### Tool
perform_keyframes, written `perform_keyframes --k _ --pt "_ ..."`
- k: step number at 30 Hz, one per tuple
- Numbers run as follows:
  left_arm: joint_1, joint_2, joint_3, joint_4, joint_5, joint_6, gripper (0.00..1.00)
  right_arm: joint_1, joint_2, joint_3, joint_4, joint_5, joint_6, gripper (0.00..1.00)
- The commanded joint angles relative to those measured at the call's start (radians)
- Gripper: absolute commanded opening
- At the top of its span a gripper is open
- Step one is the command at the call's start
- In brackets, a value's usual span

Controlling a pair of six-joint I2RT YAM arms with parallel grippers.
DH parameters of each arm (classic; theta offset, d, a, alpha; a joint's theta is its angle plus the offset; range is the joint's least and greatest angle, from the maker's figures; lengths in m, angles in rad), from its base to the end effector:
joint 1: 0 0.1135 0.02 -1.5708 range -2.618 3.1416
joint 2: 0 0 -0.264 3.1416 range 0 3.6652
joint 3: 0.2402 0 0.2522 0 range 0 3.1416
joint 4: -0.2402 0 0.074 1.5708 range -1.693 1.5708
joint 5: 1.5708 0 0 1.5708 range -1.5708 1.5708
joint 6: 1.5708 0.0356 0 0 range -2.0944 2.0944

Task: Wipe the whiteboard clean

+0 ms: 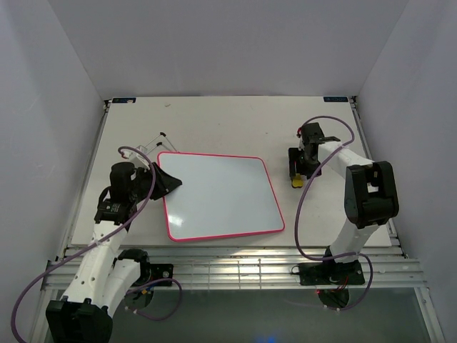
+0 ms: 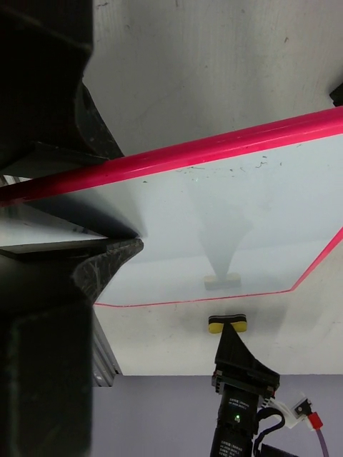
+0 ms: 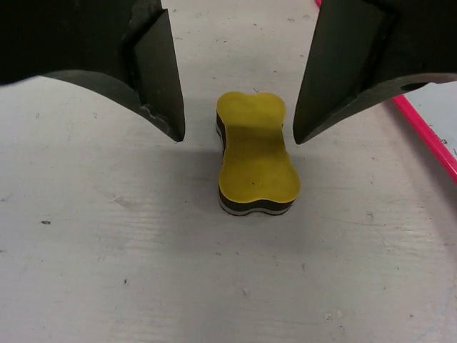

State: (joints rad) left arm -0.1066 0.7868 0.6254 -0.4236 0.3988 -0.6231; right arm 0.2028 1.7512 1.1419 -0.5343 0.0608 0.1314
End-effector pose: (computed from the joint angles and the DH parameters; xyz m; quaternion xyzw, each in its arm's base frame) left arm 0.1716 -0.0323 0.2613 -0.1299 0.8588 -0.3285 0.3710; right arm 0.3413 0.0680 0.1825 -0.0284 0.9764 0.0059 0.2139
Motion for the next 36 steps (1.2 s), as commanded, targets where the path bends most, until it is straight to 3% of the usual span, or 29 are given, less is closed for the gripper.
perform_keyframes --k 1,11,20,28,36 --pt "0.002 -0.041 -0.021 0.127 0.038 0.094 0.00 -0.008 0.005 0.039 -0.064 0.013 -0.032 0.70" --pt "0.002 -0.106 -0.058 0.276 0.103 0.054 0.00 -0.009 -0.156 0.048 -0.139 0.048 -0.006 0.73" --pt "0.002 -0.120 -0.024 0.540 0.157 -0.046 0.00 -0.008 -0.488 -0.082 -0.038 -0.137 0.042 0.78" --pt "0.002 0.001 0.180 0.559 0.094 0.014 0.00 -0.006 -0.755 -0.194 0.059 -0.329 0.082 0.85" --pt "0.002 0.152 0.310 0.615 0.106 0.051 0.00 -0.006 -0.826 -0.240 0.111 -0.441 0.100 0.90"
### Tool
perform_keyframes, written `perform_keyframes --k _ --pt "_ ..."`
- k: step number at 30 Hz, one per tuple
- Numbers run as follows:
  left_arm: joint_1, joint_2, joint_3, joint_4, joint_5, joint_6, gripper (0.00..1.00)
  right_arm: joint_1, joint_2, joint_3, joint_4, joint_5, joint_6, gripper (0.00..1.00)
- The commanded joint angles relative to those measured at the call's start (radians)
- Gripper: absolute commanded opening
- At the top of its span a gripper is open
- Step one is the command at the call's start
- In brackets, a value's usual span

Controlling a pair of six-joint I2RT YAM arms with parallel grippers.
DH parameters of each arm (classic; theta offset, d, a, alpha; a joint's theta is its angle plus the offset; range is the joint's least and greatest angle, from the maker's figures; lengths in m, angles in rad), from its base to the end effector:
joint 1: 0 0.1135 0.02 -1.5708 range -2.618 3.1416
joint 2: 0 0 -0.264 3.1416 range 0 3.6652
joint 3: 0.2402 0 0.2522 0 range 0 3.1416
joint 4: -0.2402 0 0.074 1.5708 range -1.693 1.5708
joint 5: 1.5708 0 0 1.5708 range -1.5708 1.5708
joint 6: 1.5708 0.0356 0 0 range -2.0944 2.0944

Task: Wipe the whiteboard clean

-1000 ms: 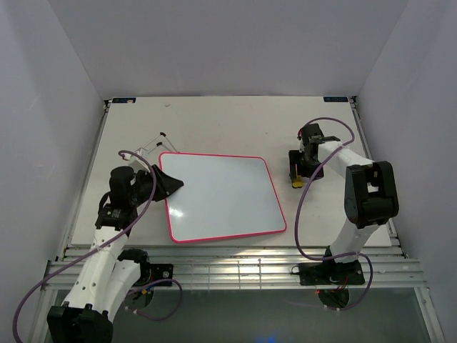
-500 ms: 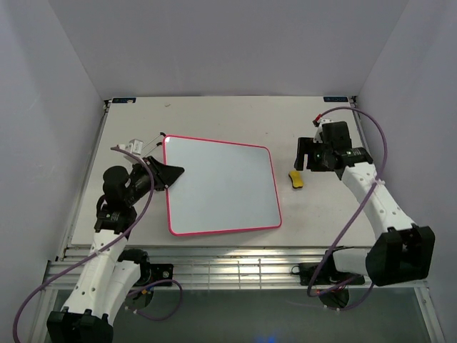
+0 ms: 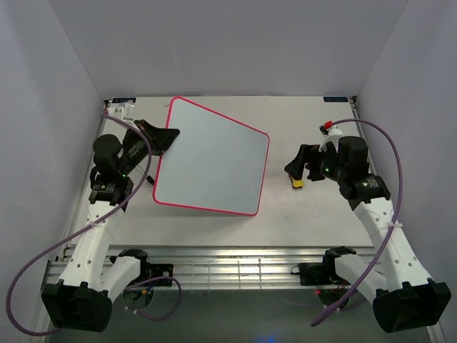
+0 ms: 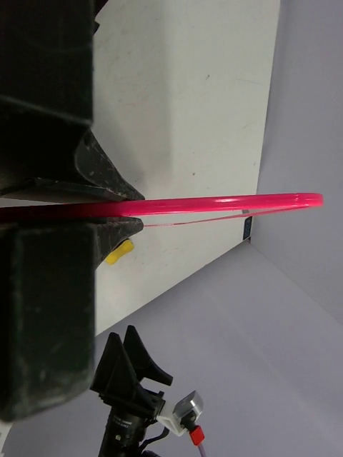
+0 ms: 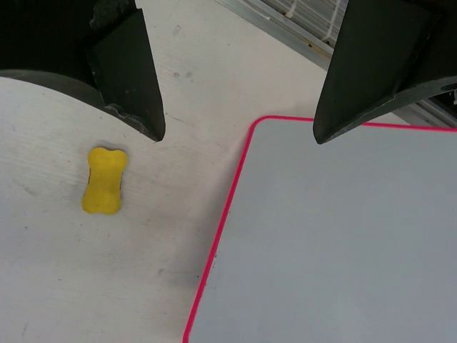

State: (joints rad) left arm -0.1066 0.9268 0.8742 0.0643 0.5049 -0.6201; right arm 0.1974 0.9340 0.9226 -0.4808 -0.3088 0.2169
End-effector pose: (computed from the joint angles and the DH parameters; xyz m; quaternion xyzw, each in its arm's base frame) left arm 0.2114 -0.0399 0.3729 -0.0010 0.7035 -0.4089 0.5813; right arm 0.1977 0.0506 0.3320 -0.0707 0.8486 0.2335 0.4694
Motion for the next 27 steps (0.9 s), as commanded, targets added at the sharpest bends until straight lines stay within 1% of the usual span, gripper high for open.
perform_keyframes --k 1,5,6,7,9,11,12,14,18,22,23,27 --pt "0.002 0.018 0.068 0.127 0.017 0.052 0.00 -0.001 -0.015 -0.024 0.059 -0.075 0.013 0.91" --pt "0.002 0.003 0.063 0.077 0.020 0.104 0.00 0.010 -0.029 -0.039 0.070 -0.084 0.013 0.91" --pt "0.002 0.010 0.080 -0.011 0.024 0.129 0.00 0.011 -0.029 -0.039 0.070 -0.084 0.013 0.91" --pt "0.002 0.023 0.097 -0.055 0.026 0.149 0.00 0.013 -0.027 -0.039 0.068 -0.084 0.012 0.91" --pt "0.002 0.058 0.132 -0.200 0.018 0.180 0.00 0.017 -0.024 -0.042 0.068 -0.087 0.010 0.91" --pt "0.002 0.085 0.155 -0.283 0.009 0.191 0.00 0.017 -0.023 -0.042 0.068 -0.093 0.010 0.91" --pt "0.002 0.118 0.181 -0.358 -0.020 0.194 0.00 0.017 -0.020 -0.039 0.067 -0.095 0.010 0.92" --pt "0.002 0.151 0.210 -0.449 -0.049 0.183 0.00 0.017 -0.021 -0.036 0.065 -0.098 0.010 0.92" --pt "0.004 0.213 0.270 -0.483 -0.074 0.111 0.00 0.019 -0.018 -0.039 0.067 -0.104 0.010 0.93" --pt "0.004 0.297 0.368 -0.482 -0.115 0.054 0.00 0.019 -0.011 -0.041 0.070 -0.111 0.012 0.94" --pt "0.004 0.305 0.374 -0.468 -0.115 0.025 0.00 0.019 -0.009 -0.039 0.071 -0.112 0.012 0.95" --pt "0.005 0.320 0.374 -0.313 -0.132 -0.064 0.00 0.019 0.005 -0.039 0.076 -0.119 0.013 0.98"
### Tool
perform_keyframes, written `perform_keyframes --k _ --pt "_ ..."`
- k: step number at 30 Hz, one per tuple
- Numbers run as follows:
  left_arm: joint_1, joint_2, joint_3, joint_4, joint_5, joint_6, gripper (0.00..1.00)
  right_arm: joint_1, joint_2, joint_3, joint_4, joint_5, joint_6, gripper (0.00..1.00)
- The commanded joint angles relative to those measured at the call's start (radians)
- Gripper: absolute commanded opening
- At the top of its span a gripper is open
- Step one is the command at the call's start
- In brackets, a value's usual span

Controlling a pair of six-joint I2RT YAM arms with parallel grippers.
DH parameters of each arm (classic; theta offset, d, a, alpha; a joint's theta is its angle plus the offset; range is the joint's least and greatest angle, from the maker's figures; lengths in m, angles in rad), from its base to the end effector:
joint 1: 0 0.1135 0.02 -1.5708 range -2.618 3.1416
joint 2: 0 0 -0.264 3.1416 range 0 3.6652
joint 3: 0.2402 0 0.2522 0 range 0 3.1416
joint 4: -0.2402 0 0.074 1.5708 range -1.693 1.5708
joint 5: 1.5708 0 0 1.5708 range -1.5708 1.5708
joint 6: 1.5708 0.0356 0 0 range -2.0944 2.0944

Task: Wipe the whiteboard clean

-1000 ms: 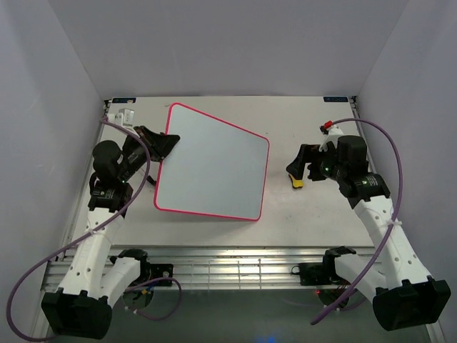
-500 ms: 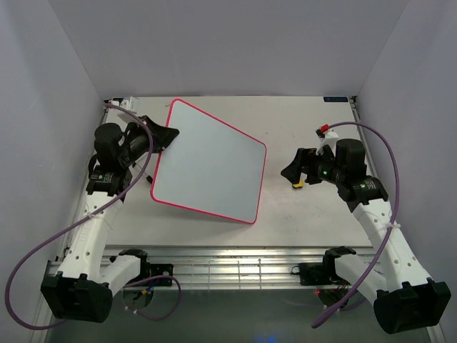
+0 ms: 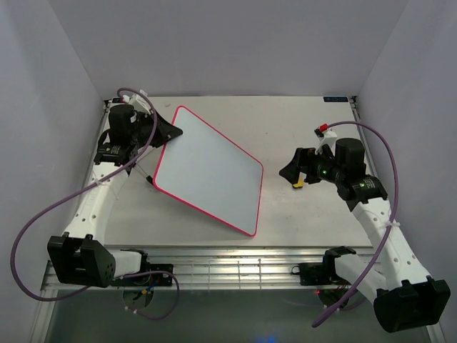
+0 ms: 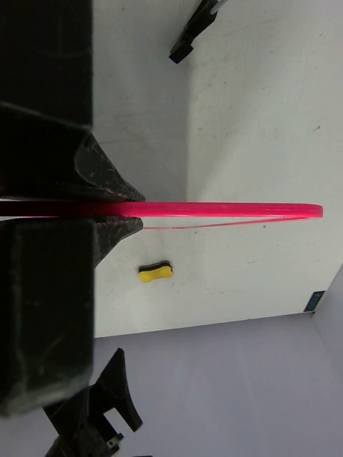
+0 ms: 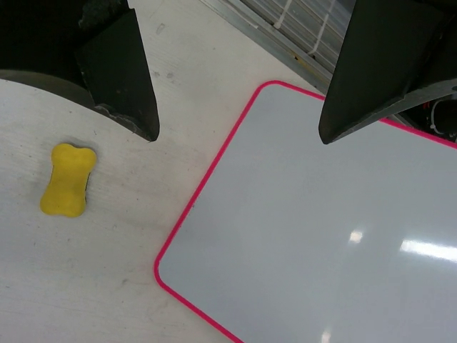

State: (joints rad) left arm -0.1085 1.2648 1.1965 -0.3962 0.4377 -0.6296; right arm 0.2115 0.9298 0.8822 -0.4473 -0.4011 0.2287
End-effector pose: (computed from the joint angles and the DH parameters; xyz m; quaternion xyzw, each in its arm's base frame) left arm 0.2806 -0.0457 0.3608 -0.1037 0.8319 -0.3573 0.4117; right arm 0.1962 0.0563 0.3227 -0.0948 0.8424 0.2766 0.4526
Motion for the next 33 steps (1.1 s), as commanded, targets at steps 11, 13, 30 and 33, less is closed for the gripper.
perform_keyframes --k 11,13,30,33 --pt "0.024 0.022 0.055 0.625 -0.137 -0.062 0.00 0.005 0.021 -0.005 0.059 -0.065 0.011 0.91" --pt "0.027 0.007 0.008 0.727 -0.129 -0.036 0.00 0.005 0.023 -0.008 0.064 -0.079 0.011 0.90" --pt "0.286 0.199 -0.006 1.287 0.086 -0.037 0.00 0.022 -0.016 -0.035 0.085 -0.111 0.027 0.90" --pt "0.346 0.222 -0.035 1.404 0.180 -0.064 0.00 0.031 -0.019 -0.035 0.087 -0.111 0.029 0.90"
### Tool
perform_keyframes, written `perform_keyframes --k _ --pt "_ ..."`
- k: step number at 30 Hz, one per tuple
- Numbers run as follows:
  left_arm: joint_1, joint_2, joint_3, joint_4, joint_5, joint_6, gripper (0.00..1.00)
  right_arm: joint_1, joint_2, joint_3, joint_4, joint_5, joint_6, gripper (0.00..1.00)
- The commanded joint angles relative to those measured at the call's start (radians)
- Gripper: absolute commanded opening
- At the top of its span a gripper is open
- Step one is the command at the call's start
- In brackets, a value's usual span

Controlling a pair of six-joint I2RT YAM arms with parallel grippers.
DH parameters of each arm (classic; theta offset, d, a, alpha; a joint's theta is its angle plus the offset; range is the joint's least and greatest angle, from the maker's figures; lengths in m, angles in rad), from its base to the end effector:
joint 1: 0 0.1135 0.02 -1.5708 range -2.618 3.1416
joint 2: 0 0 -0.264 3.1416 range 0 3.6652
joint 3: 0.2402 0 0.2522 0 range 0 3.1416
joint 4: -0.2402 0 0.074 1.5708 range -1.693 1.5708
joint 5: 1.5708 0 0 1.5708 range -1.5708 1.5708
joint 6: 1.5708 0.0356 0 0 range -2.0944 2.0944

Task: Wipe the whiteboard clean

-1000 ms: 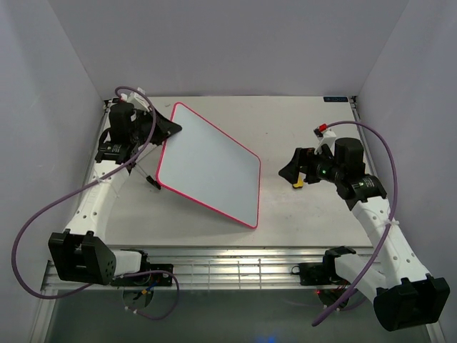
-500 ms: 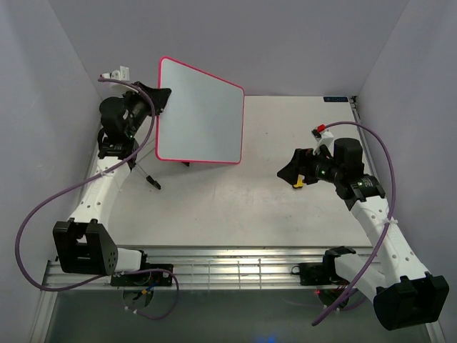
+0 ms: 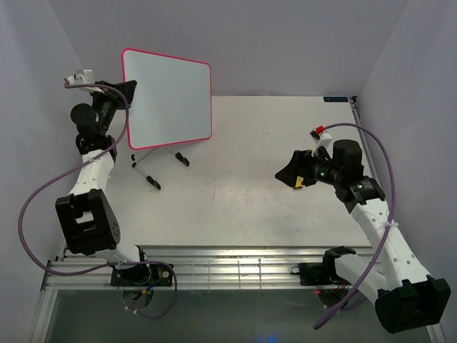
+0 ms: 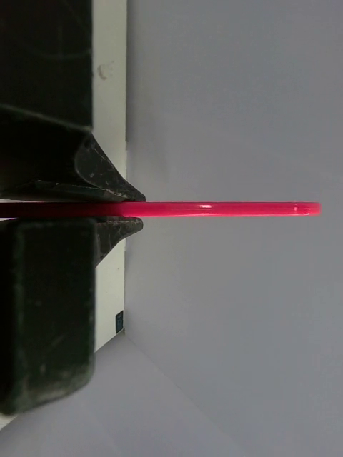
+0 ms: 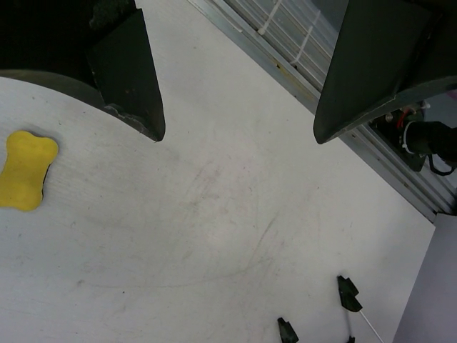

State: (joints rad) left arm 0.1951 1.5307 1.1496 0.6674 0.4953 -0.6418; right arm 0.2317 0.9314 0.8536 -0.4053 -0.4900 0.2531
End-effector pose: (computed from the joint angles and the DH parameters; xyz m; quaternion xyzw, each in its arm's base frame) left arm 0.3566 0.0532 0.3716 -0.0566 0.6104 -0.3151 0.7245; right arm 0.1954 0.0633 0.3172 -0.1166 0.8315 0.3220 0.4375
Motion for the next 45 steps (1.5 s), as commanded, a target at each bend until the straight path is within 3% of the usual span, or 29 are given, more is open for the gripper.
perform_keyframes --k 1,3,5,9,21,35,45 --pt "0.058 -0.035 0.009 0.362 0.152 -0.058 0.00 0.014 -0.023 -0.007 0.045 -0.022 0.005 0.90" --pt "0.110 -0.017 -0.013 0.467 0.201 -0.084 0.00 0.018 -0.026 -0.005 0.043 -0.021 0.003 0.90" --pt "0.176 0.026 -0.040 0.643 0.273 -0.175 0.00 0.023 -0.031 -0.004 0.045 -0.021 0.003 0.90" --pt "0.291 0.108 -0.071 0.845 0.362 -0.372 0.00 0.035 -0.037 0.010 0.042 -0.015 0.002 0.90" --pt "0.319 0.071 -0.298 0.891 0.394 -0.319 0.00 0.058 -0.043 -0.008 0.059 -0.013 -0.003 0.90" --pt "0.417 0.120 -0.317 0.926 0.499 -0.199 0.00 0.119 -0.103 -0.025 0.072 -0.015 -0.006 0.90" --pt "0.463 0.121 -0.373 0.966 0.439 -0.074 0.00 0.141 -0.121 -0.019 0.085 -0.032 -0.008 0.90"
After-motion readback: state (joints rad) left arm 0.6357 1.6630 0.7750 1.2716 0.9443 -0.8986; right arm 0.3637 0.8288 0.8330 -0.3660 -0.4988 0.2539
